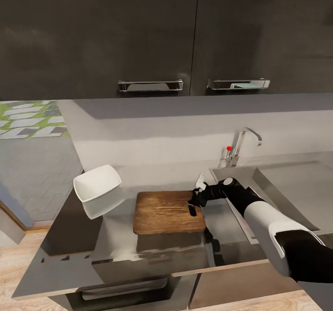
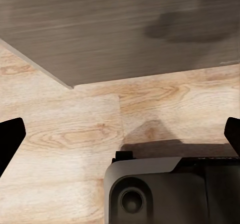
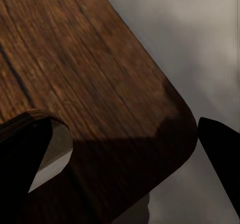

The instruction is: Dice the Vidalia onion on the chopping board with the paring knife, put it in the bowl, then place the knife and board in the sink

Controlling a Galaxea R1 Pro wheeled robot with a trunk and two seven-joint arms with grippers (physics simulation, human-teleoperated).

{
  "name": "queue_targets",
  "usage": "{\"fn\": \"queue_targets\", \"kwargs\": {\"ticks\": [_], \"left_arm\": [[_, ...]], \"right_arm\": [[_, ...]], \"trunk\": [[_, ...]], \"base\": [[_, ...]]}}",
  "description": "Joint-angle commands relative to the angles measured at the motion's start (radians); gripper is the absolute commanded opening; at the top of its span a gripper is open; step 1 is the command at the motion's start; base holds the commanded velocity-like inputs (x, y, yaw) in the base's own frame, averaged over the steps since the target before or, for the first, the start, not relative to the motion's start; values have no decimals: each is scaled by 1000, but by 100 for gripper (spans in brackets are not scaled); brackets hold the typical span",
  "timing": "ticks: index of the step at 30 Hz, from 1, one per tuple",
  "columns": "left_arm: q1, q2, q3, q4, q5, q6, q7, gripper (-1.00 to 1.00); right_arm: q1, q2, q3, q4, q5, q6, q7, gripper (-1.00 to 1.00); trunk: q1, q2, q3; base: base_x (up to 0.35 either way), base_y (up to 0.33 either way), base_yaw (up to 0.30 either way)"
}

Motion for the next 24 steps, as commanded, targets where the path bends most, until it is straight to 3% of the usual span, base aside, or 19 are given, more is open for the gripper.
{"fn": "queue_targets", "kwargs": {"ticks": [1, 24], "left_arm": [[0, 0, 0, -1, 0, -2, 0, 100], [0, 0, 0, 0, 0, -2, 0, 100]], "right_arm": [[0, 3, 0, 0, 4, 5, 3, -100], [0, 15, 1, 15, 6, 3, 3, -100]], "trunk": [[1, -2, -2], [1, -2, -2]], "base": [[0, 0, 0], [0, 0, 0]]}}
